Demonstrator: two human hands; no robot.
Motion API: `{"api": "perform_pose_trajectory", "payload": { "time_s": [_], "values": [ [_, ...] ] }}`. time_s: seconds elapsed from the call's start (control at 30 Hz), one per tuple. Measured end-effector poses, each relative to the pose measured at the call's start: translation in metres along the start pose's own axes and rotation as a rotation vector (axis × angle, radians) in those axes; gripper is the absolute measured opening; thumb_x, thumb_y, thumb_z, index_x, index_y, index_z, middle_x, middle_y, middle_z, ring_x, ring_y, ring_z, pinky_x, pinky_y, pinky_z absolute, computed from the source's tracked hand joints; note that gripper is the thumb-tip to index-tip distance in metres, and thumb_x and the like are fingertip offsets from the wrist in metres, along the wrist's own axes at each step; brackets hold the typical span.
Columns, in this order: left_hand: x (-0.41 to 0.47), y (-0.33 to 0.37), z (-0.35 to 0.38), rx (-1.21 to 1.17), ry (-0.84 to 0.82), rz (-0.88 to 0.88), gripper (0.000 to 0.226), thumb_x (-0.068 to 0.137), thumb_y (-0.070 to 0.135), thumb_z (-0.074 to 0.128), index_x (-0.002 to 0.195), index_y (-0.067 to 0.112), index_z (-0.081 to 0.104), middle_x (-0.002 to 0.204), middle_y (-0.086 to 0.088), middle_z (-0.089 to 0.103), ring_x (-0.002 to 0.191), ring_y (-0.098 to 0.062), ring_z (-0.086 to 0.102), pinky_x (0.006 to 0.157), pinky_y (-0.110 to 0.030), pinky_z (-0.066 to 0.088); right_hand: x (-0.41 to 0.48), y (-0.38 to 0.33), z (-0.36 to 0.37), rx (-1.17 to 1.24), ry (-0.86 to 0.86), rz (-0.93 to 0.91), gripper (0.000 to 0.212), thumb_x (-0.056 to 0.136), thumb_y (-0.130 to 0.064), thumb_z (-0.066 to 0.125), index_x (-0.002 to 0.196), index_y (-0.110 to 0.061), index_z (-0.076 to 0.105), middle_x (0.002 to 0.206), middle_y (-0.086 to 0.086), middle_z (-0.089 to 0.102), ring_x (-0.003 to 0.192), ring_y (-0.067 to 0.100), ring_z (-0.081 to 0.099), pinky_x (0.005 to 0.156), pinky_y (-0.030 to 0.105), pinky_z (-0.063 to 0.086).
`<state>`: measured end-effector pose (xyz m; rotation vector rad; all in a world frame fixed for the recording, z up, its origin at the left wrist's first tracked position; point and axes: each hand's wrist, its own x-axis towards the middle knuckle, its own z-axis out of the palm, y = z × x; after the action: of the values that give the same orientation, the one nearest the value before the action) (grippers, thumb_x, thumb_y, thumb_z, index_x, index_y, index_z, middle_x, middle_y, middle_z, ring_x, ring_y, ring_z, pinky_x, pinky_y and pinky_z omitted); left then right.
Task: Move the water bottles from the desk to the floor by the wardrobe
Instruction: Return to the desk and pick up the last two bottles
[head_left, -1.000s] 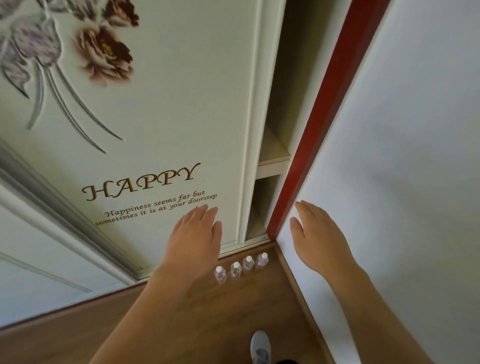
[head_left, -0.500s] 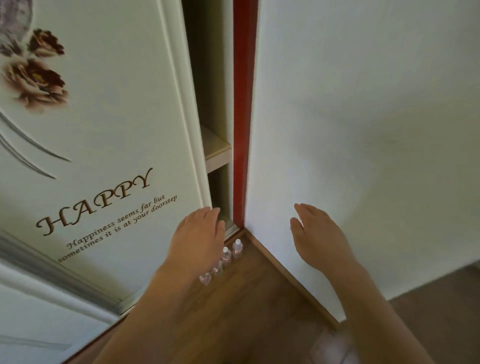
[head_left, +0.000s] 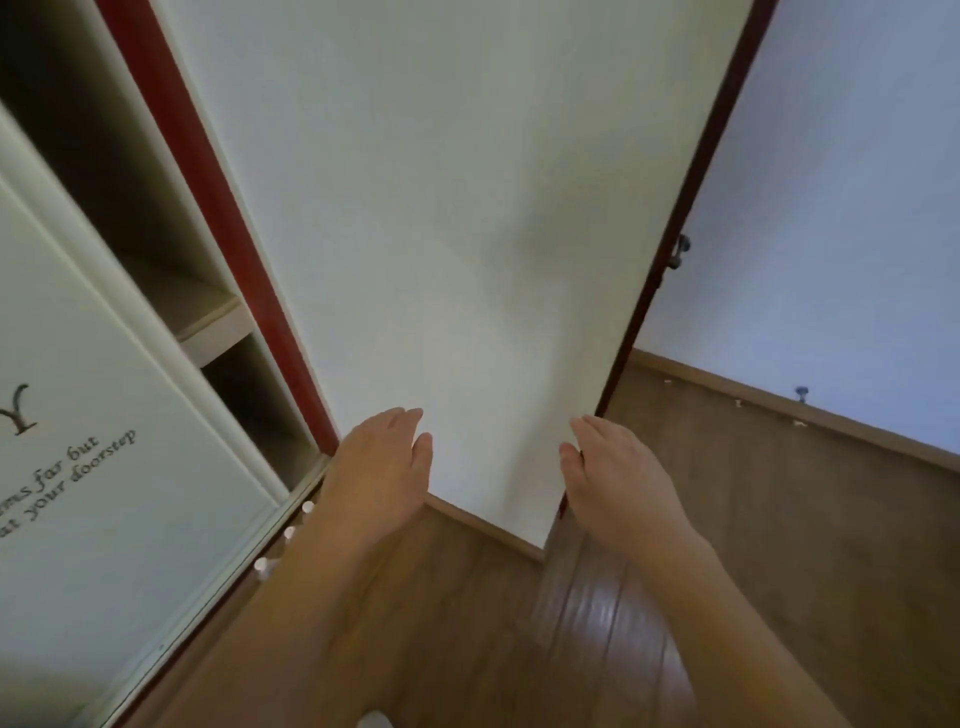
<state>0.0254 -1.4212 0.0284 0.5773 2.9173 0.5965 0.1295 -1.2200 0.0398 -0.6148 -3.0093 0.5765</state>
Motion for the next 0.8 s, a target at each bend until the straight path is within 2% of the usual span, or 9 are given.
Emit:
{"api": "perform_pose_trajectory", "payload": {
  "time_s": [0.13, 0.23, 0.3, 0.43, 0.57, 0.7, 0.8],
  "values": [
    [0.000, 0.062, 0.024, 0.016, -0.063, 0.183, 0.048, 0.105, 0.037, 0.032, 0.150, 0.020, 0.036, 0.156, 0.001, 0.035, 0.143, -0.016, 0.031, 0.116, -0.029, 0.019, -0.030, 0.065, -0.023, 0.010, 0.045, 0.104, 0.045, 0.105, -0.035, 0.029, 0.143, -0.014, 0.042, 0.145, 0.003, 0.046, 0.134, 0.019, 0.038, 0.111, 0.031, 0.025],
    [0.006, 0.106, 0.044, 0.015, -0.110, 0.279, 0.048, 0.104, 0.036, 0.032, 0.149, 0.020, 0.036, 0.155, 0.001, 0.036, 0.143, -0.016, 0.031, 0.117, -0.033, 0.020, -0.045, 0.110, -0.036, 0.031, 0.081, 0.186, 0.051, 0.105, -0.039, 0.028, 0.149, -0.016, 0.034, 0.154, 0.001, 0.036, 0.143, 0.017, 0.028, 0.116, 0.033, 0.018],
    [0.012, 0.133, 0.056, 0.020, -0.133, 0.339, 0.048, 0.103, 0.036, 0.032, 0.148, 0.020, 0.038, 0.154, 0.000, 0.038, 0.142, -0.017, 0.033, 0.118, -0.035, 0.024, -0.054, 0.138, -0.042, 0.041, 0.109, 0.244, 0.053, 0.104, -0.042, 0.027, 0.151, -0.018, 0.031, 0.157, 0.000, 0.033, 0.145, 0.016, 0.026, 0.118, 0.036, 0.019],
    [0.024, 0.186, 0.077, 0.016, -0.182, 0.465, 0.047, 0.103, 0.034, 0.032, 0.146, 0.018, 0.040, 0.151, 0.000, 0.042, 0.139, -0.017, 0.036, 0.114, -0.032, 0.025, -0.071, 0.184, -0.058, 0.044, 0.155, 0.347, 0.052, 0.102, -0.043, 0.025, 0.144, -0.018, 0.043, 0.153, 0.001, 0.039, 0.142, 0.016, 0.031, 0.118, 0.039, 0.024],
    [0.039, 0.238, 0.100, -0.002, -0.213, 0.587, 0.045, 0.103, 0.033, 0.033, 0.143, 0.017, 0.045, 0.144, 0.000, 0.049, 0.132, -0.017, 0.043, 0.110, -0.032, 0.031, -0.081, 0.221, -0.075, 0.024, 0.223, 0.463, 0.047, 0.103, -0.037, 0.031, 0.142, -0.015, 0.046, 0.150, 0.003, 0.042, 0.140, 0.017, 0.034, 0.115, 0.034, 0.023],
    [0.061, 0.283, 0.125, -0.006, -0.259, 0.714, 0.045, 0.100, 0.039, 0.031, 0.137, 0.019, 0.049, 0.133, -0.001, 0.056, 0.125, -0.019, 0.050, 0.106, -0.039, 0.042, -0.083, 0.252, -0.088, 0.043, 0.283, 0.612, 0.048, 0.103, -0.037, 0.034, 0.145, -0.016, 0.041, 0.151, 0.001, 0.042, 0.139, 0.015, 0.035, 0.114, 0.032, 0.023],
    [0.078, 0.316, 0.139, -0.002, -0.280, 0.797, 0.048, 0.102, 0.037, 0.034, 0.146, 0.018, 0.040, 0.148, -0.001, 0.045, 0.137, -0.016, 0.039, 0.114, -0.037, 0.032, -0.082, 0.275, -0.095, 0.054, 0.325, 0.719, 0.050, 0.103, -0.040, 0.032, 0.149, -0.020, 0.035, 0.153, -0.001, 0.038, 0.141, 0.014, 0.032, 0.114, 0.033, 0.023]
  ]
}}
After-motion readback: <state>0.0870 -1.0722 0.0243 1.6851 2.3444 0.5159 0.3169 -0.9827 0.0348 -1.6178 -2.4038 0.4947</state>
